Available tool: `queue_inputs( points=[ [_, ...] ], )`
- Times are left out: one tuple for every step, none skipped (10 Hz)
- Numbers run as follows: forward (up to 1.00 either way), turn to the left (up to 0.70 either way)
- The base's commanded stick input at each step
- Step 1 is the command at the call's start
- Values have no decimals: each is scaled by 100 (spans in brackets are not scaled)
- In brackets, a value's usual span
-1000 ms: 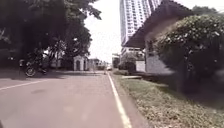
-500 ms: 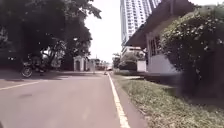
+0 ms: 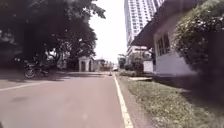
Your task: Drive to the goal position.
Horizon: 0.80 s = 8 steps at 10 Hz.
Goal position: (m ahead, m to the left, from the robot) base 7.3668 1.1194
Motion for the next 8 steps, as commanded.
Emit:
queue_inputs(
  points=[
    [70, 0],
    [70, 0],
    [70, 0],
    [70, 0],
    [70, 0],
    [70, 0],
    [70, 0],
    [70, 0]
  ],
)
